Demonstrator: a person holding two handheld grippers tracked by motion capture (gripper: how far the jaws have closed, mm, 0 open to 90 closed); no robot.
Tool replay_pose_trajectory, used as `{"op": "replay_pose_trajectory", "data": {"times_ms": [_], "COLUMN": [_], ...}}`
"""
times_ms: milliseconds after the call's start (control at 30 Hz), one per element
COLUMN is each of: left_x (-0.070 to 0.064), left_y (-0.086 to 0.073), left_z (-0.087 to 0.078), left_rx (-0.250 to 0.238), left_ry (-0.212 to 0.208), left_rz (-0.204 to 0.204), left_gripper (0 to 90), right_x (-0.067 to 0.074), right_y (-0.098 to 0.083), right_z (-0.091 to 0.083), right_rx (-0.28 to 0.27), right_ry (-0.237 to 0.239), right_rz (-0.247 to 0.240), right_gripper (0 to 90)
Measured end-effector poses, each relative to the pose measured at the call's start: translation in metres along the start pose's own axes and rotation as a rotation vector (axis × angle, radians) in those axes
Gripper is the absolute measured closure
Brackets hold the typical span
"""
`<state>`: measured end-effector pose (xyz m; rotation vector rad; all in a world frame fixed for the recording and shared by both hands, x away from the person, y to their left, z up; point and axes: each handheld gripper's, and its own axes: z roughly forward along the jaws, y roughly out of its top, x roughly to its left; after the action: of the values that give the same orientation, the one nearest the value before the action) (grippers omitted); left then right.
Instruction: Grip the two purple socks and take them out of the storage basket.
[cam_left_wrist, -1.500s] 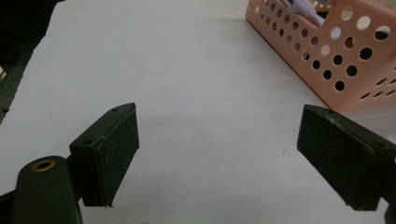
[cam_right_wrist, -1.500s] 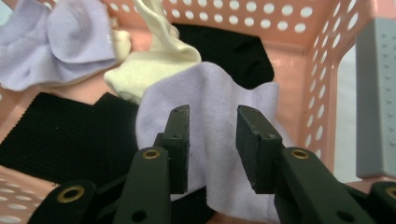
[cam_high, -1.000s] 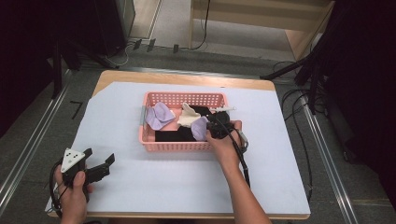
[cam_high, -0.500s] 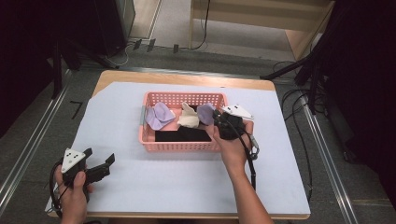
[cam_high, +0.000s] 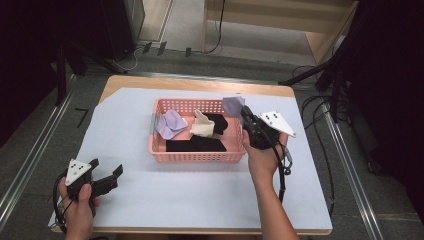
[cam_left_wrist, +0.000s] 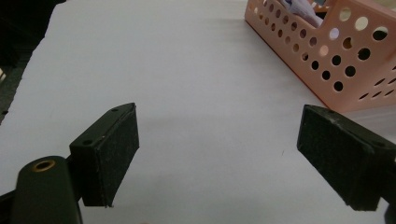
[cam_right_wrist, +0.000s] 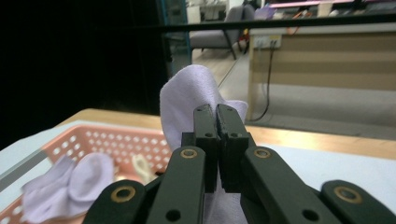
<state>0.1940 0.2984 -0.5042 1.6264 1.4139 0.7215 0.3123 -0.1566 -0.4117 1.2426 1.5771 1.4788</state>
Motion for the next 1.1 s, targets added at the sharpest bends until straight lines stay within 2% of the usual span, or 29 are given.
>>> {"op": "replay_pose_trajectory", "data": {"times_ms": [167, 200, 233, 333, 400, 433, 467, 500, 533, 567, 600, 633, 733, 767, 800, 867, 933, 967, 1000, 1033, 1067, 1100], "left_x": [0.000, 0.000, 0.000, 0.000, 0.000, 0.000, 0.000, 0.000, 0.000, 0.000, -0.001, -0.001, -0.001, -0.001, -0.001, -0.001, -0.001, -0.001, -0.001, -0.001, -0.001, -0.001], "left_y": [0.000, 0.000, 0.000, 0.000, 0.000, 0.000, 0.000, 0.000, 0.000, 0.000, 0.000, 0.000, 0.000, 0.000, 0.000, 0.000, 0.000, 0.000, 0.000, 0.000, 0.000, 0.000], "left_z": [0.000, 0.000, 0.000, 0.000, 0.000, 0.000, 0.000, 0.000, 0.000, 0.000, 0.000, 0.000, 0.000, 0.000, 0.000, 0.000, 0.000, 0.000, 0.000, 0.000, 0.000, 0.000], "left_rx": [-0.001, -0.001, -0.001, -0.002, -0.002, -0.002, -0.002, -0.002, -0.002, -0.002, -0.003, -0.003, -0.003, -0.003, -0.003, -0.003, -0.004, -0.003, 0.000, 0.000, 0.000, 0.000], "left_ry": [0.000, 0.001, 0.001, 0.001, 0.001, 0.001, 0.001, 0.001, 0.001, 0.001, 0.001, 0.001, 0.002, 0.002, 0.003, 0.003, 0.004, 0.005, 0.006, 0.006, 0.005, 0.005], "left_rz": [0.001, 0.003, 0.003, 0.003, 0.003, 0.003, 0.004, 0.004, 0.004, 0.004, 0.003, 0.003, 0.004, 0.004, 0.005, 0.005, 0.004, 0.006, 0.012, 0.012, 0.013, 0.014], "left_gripper": [14.0, 14.0, 14.0, 14.1, 14.1, 14.1, 14.1, 14.1, 14.0, 14.0, 14.1, 14.1, 14.1, 14.1, 14.1, 14.0, 14.0, 14.1, 14.0, 14.1, 14.0, 14.0], "right_x": [-0.012, -0.019, -0.019, -0.032, -0.045, -0.045, -0.055, -0.055, -0.066, -0.066, -0.075, -0.075, -0.090, -0.090, -0.097, -0.098, -0.100, -0.099, -0.092, -0.092, -0.081, -0.081], "right_y": [0.002, 0.002, 0.002, -0.002, -0.009, -0.009, -0.017, -0.017, -0.027, -0.027, -0.034, -0.034, -0.049, -0.049, -0.055, -0.056, -0.058, -0.057, -0.054, -0.054, -0.050, -0.050], "right_z": [-0.007, -0.011, -0.011, -0.016, -0.019, -0.019, -0.021, -0.021, -0.024, -0.024, -0.027, -0.027, -0.032, -0.032, -0.035, -0.036, -0.040, -0.041, -0.041, -0.041, -0.039, -0.039], "right_rx": [-0.030, -0.038, -0.038, -0.044, -0.027, -0.027, -0.007, -0.007, 0.016, 0.016, 0.032, 0.032, 0.060, 0.060, 0.074, 0.081, 0.078, 0.065, 0.059, 0.059, 0.054, 0.054], "right_ry": [-0.040, -0.058, -0.058, -0.096, -0.125, -0.125, -0.154, -0.154, -0.190, -0.190, -0.216, -0.216, -0.266, -0.266, -0.291, -0.307, -0.315, -0.315, -0.308, -0.308, -0.280, -0.280], "right_rz": [0.007, 0.014, 0.014, 0.018, 0.024, 0.024, 0.042, 0.042, 0.059, 0.059, 0.086, 0.086, 0.108, 0.108, 0.117, 0.131, 0.174, 0.171, 0.143, 0.143, 0.109, 0.109], "right_gripper": [88.3, 88.3, 88.3, 88.2, 88.2, 88.2, 88.2, 88.2, 88.2, 88.2, 88.2, 88.2, 88.2, 88.2, 87.9, 86.8, 77.5, 73.1, 67.8, 67.8, 64.9, 64.9]}}
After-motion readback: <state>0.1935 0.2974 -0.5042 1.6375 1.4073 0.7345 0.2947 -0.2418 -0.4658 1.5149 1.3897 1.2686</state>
